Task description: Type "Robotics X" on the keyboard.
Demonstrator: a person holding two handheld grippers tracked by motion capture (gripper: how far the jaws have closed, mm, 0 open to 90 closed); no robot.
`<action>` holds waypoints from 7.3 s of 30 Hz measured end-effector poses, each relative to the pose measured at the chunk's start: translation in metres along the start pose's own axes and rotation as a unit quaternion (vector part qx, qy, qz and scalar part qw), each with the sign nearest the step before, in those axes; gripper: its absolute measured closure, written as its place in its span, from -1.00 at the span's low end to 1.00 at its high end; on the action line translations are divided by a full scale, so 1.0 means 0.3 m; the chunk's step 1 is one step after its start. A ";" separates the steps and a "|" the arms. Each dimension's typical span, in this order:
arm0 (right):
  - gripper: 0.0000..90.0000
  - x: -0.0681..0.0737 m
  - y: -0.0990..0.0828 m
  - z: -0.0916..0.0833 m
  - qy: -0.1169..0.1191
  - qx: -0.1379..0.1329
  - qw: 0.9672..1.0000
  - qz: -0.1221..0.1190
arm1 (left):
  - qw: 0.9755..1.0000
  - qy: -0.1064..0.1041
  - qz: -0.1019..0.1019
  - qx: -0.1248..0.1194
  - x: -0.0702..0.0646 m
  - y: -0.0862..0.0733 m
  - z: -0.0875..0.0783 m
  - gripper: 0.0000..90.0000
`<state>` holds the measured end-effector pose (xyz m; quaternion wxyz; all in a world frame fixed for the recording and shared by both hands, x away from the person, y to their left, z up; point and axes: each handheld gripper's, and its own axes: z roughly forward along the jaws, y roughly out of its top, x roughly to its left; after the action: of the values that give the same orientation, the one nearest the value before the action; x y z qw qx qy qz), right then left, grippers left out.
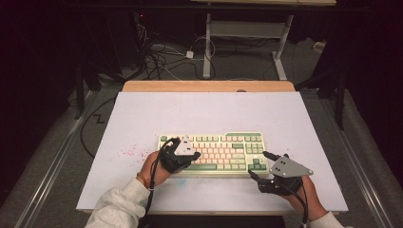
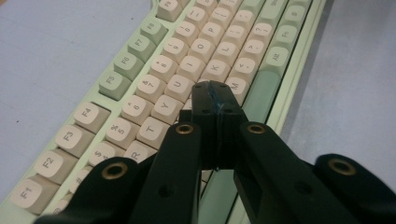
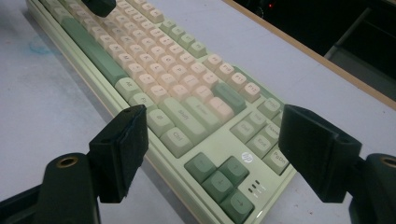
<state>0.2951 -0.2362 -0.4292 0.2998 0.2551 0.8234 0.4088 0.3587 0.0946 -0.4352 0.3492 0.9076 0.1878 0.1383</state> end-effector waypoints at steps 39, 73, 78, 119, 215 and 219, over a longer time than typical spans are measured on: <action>-0.43 0.006 0.000 0.008 0.002 0.005 1.000 -0.015 | 0.999 0.007 0.008 0.047 -0.006 -0.009 0.058 0.94; -0.42 -0.003 0.002 0.001 0.001 -0.001 1.000 -0.009 | 0.998 0.059 -0.005 -0.032 0.014 -0.024 -0.051 0.36; -0.40 -0.003 0.002 0.000 0.004 -0.004 1.000 -0.008 | 0.995 0.085 0.004 -0.044 0.006 -0.031 -0.064 -0.06; 1.00 -0.007 0.032 0.081 0.059 0.026 0.998 -0.007 | 0.985 0.156 -0.013 -0.070 -0.019 -0.256 -0.179 -0.66; 0.89 0.051 0.238 0.333 0.077 0.043 0.996 -0.031 | 0.990 0.135 0.007 -0.036 -0.048 -0.316 -0.174 -0.66; 0.77 0.049 0.236 0.315 0.076 0.036 0.996 -0.031 | 0.990 0.136 0.004 -0.038 -0.045 -0.319 -0.178 -0.66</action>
<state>0.3637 -0.1392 -0.4211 0.2395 0.2082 0.8656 0.3873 0.3029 0.1852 -0.4642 0.3538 0.8673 0.2243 0.2690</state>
